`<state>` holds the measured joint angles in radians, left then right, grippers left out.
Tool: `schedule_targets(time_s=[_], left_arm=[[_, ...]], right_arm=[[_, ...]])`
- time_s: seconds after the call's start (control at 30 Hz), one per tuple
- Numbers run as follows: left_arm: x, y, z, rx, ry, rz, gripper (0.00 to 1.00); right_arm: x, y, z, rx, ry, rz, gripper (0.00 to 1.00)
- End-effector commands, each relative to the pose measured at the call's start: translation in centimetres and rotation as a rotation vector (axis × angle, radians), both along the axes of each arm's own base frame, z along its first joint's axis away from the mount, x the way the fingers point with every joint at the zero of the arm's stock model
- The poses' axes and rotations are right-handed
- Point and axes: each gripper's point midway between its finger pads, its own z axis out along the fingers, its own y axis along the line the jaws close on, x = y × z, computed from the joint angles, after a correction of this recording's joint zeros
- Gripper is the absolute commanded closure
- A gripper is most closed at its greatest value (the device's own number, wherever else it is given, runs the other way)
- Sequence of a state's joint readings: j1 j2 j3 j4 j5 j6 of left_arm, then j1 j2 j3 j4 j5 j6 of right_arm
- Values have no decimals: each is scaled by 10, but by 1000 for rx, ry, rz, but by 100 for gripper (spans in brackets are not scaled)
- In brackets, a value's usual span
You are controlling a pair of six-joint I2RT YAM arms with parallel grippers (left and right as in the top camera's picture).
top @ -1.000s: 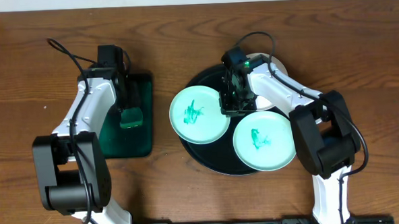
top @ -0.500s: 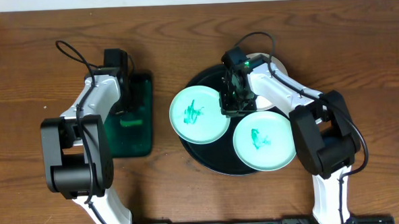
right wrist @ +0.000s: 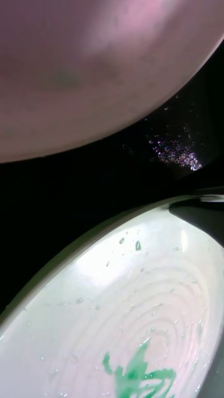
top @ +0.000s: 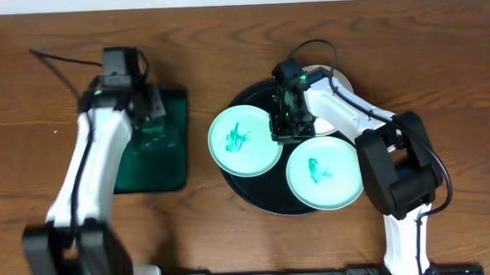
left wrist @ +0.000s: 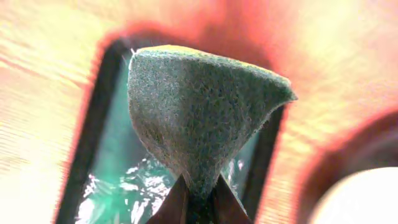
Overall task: Clean dirty plates on tray and stack at the side
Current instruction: 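Grasp the green sponge with the left gripper and lift it, then dip the held sponge into the water tray with the left gripper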
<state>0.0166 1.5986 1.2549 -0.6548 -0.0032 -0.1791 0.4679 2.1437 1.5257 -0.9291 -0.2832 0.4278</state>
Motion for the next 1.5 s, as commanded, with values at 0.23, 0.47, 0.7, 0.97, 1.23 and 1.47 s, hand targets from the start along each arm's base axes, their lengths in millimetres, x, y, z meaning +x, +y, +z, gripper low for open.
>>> schedule_targets(time_s=[0.23,0.47,0.7,0.97,1.23,1.47], left_arm=[[-19,20,131,185,-360,-31,93],[-25,19,157,212,-440,-52,93],[-24,19,159,220,-448,-59,93],[-22,19,162,223,-460,-60,93],[-22,19,162,223,-460,-60,93],[-22,19,163,223,-464,-60,93]], right_arm=[[-10,-14,-19,-92,13,36,99],[-10,-15,-19,-93,14,36,99],[-10,-15,-19,-93,14,36,99],[-10,-15,-19,-93,14,36,99],[-10,-15,-19,-92,13,36,99],[-10,-15,-19,-93,14,36,99]])
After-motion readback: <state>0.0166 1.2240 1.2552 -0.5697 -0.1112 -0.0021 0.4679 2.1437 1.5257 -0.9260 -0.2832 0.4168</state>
